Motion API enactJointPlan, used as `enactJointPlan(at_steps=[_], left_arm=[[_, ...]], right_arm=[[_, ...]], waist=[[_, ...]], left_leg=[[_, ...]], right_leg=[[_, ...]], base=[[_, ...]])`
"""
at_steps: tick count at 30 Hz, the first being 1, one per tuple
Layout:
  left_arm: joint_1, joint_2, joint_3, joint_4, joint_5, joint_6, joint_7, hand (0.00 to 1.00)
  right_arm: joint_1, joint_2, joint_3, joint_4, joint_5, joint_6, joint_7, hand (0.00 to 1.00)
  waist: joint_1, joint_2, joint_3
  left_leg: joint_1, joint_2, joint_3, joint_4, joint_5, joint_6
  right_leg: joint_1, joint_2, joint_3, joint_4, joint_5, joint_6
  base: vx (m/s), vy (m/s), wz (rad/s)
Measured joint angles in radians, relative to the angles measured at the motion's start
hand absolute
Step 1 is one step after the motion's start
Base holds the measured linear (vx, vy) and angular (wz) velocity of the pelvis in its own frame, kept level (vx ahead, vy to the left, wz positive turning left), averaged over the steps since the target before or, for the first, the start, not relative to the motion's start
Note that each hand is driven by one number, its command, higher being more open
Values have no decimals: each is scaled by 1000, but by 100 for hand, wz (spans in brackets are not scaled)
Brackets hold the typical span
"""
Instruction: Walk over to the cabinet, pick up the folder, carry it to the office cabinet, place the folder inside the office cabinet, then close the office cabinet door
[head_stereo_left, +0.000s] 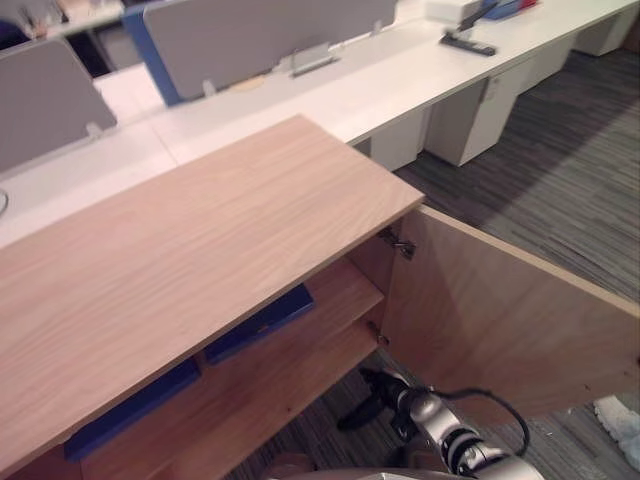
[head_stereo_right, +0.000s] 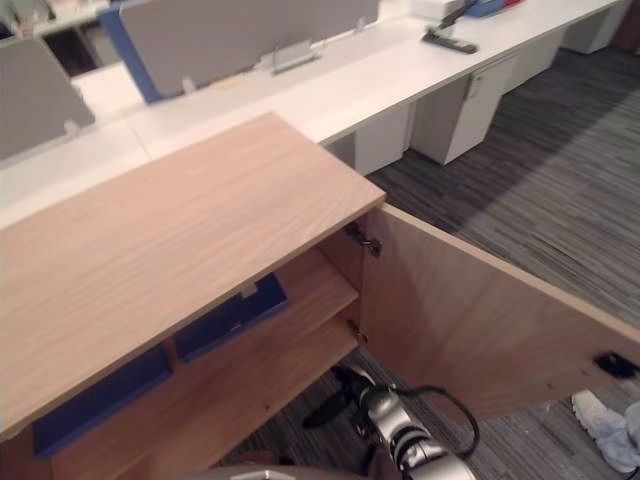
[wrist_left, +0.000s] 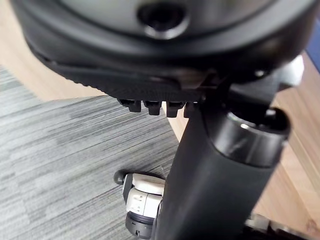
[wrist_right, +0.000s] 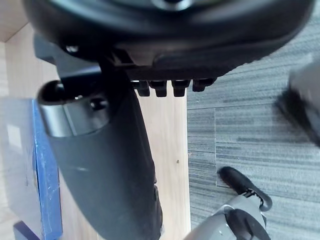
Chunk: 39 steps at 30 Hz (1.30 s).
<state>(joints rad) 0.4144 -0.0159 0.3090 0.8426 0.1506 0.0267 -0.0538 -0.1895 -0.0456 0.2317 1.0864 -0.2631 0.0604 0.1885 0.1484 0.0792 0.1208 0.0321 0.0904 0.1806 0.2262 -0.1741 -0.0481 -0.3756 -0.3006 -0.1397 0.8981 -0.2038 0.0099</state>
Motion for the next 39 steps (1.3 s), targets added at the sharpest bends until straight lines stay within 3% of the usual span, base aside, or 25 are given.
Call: enactJointPlan(at_steps=[1, 2, 3, 4, 5, 6, 7, 8, 9, 10, 12, 15, 20, 24, 28, 33, 39], left_arm=[[6, 7, 4, 9, 0, 0, 0, 100], [18, 8, 24, 8, -3, 0, 0, 100], [26, 9, 33, 8, -5, -1, 0, 100], [42, 17, 45, 4, -14, -2, 1, 100], [57, 34, 56, 1, -24, -4, 2, 100], [59, 42, 62, 4, -24, -3, 4, 100], [45, 20, 57, 39, -23, 1, 7, 100], [47, -16, 49, 43, -23, 2, -2, 100], [50, -26, 52, 44, -25, 1, 2, 100], [49, -27, 72, 51, -44, 1, 9, 100], [49, -15, 89, 59, -79, 0, 32, 100], [44, -12, 92, 85, -92, -1, 60, 100], [40, -13, 68, 96, -118, -1, 75, 100], [44, -12, 55, 96, -120, -1, 75, 100], [45, -4, 46, 96, -120, -2, 75, 100], [40, 22, 17, 95, -121, -4, 76, 100], [28, 16, -16, 95, -120, -4, 75, 100]], right_arm=[[39, 6, -7, 1, 7, 0, 0, 100], [67, 21, -22, 3, 30, 0, 2, 100], [76, 32, -39, 7, 30, -1, 4, 100], [86, 54, -79, 21, 31, -3, 4, 100], [87, 70, -121, 44, 32, -6, 4, 100], [86, 71, -142, 54, 35, -9, 2, 100], [82, 29, -180, 83, 51, -15, -13, 100], [71, -29, -194, 107, 70, -14, -39, 100], [71, -50, -194, 107, 71, -11, -48, 100], [71, -73, -195, 106, 73, -7, -63, 100], [75, -105, -218, 102, 104, -7, -91, 100], [91, -140, -264, 59, 148, -13, -129, 100], [91, -121, -322, 2, 159, -44, -159, 100], [98, -111, -349, -60, 187, -42, -181, 100], [97, -107, -397, -238, 187, -43, -234, 100], [85, -104, -409, -404, 192, -79, -282, 100], [-38, -137, -427, -408, 267, -86, -334, 100]], waist=[[-2, -2, -9], [6, -9, -21], [7, -14, -27], [7, -35, -50], [7, -68, -75], [8, -86, -90], [20, -39, -120], [16, -1, -121], [14, 4, -121], [9, -3, -117], [-13, -24, -107], [-41, -18, -109], [-46, -6, -113], [-53, 1, -111], [-57, -6, -107], [-67, -15, -99], [-58, 22, -83]], left_leg=[[19, 15, 9, 2, -6, -12], [27, 39, 22, 9, -11, -27], [26, 52, 29, 11, -11, -40], [22, 78, 47, 12, -7, -66], [14, 103, 58, 10, -5, -98], [6, 111, 59, 8, -5, -115], [-9, 142, 13, -11, -14, -119], [-19, 146, -21, -23, -11, -120], [-22, 139, -25, -32, -2, -111], [-16, 157, -29, -50, 20, -107], [-8, 183, -23, -59, 46, -105], [2, 189, -11, -91, 80, -121], [1, 190, 27, -145, 138, -130], [10, 190, 36, -174, 149, -139], [9, 181, 59, -210, 134, -158], [6, 174, 58, -202, 122, -163], [-4, 183, 47, -205, 121, -166]], right_leg=[[14, -102, -21, 34, 13, -63], [48, -179, -49, 7, 35, -86], [68, -207, -66, -18, 46, -81], [120, -241, -111, -93, 78, -25], [186, -246, -195, -225, 129, 91], [214, -226, -241, -295, 75, 189], [240, -134, -278, -425, 54, 203], [268, -49, -275, -540, 102, 173], [267, -20, -270, -574, 118, 161], [252, 27, -255, -586, 123, 143], [240, 63, -241, -582, 112, 124], [237, 84, -228, -616, 133, 114], [248, 126, -202, -769, 238, 100], [275, 147, -196, -864, 303, 94], [292, 162, -177, -986, 392, 93], [284, 159, -159, -988, 403, 94], [272, 171, -159, -988, 403, 94]], base=[[-172, -125, -18], [-93, -128, -33], [-75, -345, -53], [-42, -476, -65], [-36, -593, -71], [3, -531, -88], [-1, -394, -90], [-13, -309, -90], [-24, -175, -81], [-16, -194, -63], [-6, -236, -41], [0, -97, -19], [-28, -7, -23], [-82, 11, -10], [-152, 33, -17], [-139, 5, -10], [-26, -6, -1]])
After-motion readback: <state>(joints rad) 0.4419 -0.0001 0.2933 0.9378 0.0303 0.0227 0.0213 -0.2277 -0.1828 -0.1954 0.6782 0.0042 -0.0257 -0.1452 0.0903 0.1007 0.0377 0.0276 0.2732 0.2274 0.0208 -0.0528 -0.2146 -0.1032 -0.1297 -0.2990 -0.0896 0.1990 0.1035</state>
